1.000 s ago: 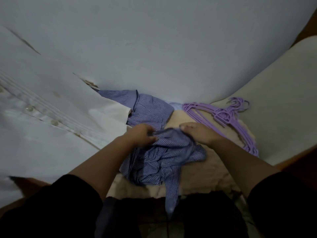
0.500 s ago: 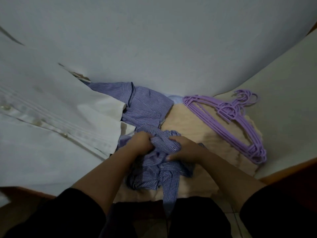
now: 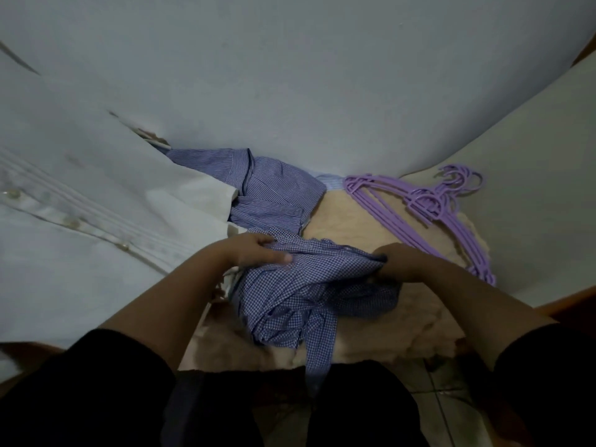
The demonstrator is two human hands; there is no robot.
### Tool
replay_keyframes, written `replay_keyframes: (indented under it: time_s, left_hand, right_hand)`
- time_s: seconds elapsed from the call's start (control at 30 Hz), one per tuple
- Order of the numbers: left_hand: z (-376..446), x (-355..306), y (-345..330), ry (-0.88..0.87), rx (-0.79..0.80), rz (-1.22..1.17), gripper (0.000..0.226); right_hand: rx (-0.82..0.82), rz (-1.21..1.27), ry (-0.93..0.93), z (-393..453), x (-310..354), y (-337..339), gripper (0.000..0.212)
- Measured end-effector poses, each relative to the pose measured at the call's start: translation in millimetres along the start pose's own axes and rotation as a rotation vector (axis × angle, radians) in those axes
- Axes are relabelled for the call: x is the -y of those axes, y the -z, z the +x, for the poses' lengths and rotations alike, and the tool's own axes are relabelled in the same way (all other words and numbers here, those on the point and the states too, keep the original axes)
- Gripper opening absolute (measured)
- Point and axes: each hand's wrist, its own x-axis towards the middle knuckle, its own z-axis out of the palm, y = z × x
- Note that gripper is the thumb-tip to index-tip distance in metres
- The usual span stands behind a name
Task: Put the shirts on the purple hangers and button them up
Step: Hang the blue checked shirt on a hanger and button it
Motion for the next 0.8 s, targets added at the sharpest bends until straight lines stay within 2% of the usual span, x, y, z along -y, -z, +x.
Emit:
replay_keyframes:
  time_s: [0.07,0.17,0.27,0.37,0.4,0.63,0.73,0.8]
  left_hand:
    - [-6,9,1,-0.024,-0.137,-0.181,0.097]
    - [-13,23,4,-0.003,-0.312,-0.403,0.068]
    - [-18,34,8,0.032,-0.362,-0.414,0.065]
    - [-20,41,12,0.072,-0.400,-0.429,0.059]
    - [-21,42,12,0.089,-0.398,-0.428,0.058]
    - [-15,48,9,0.165,-0.233,-0.447,0.059]
    - [-6,49,11,0.146,-0.295,-0.438,0.056]
    - [-2,44,15,0.060,-0.361,-0.456,0.037]
  right_hand:
    - [0.078,0.122,0.050,-2,13,-4,0.049]
    - [0.024,0.292,0.141,0,40,-13,0.068]
    - [-0.101,0.252,0.218,2,70,-20,0.076]
    - [-0.218,0.149,0.179,7,94,-25,0.104]
    - [-0.238,0.130,0.185,10,101,-26,0.107]
    - [-0.291,0.078,0.213,21,123,-23,0.108]
    - [-0.280,0.111,0.217,22,119,-21,0.098]
    - [-0.290,0.148,0.199,25,114,-21,0.094]
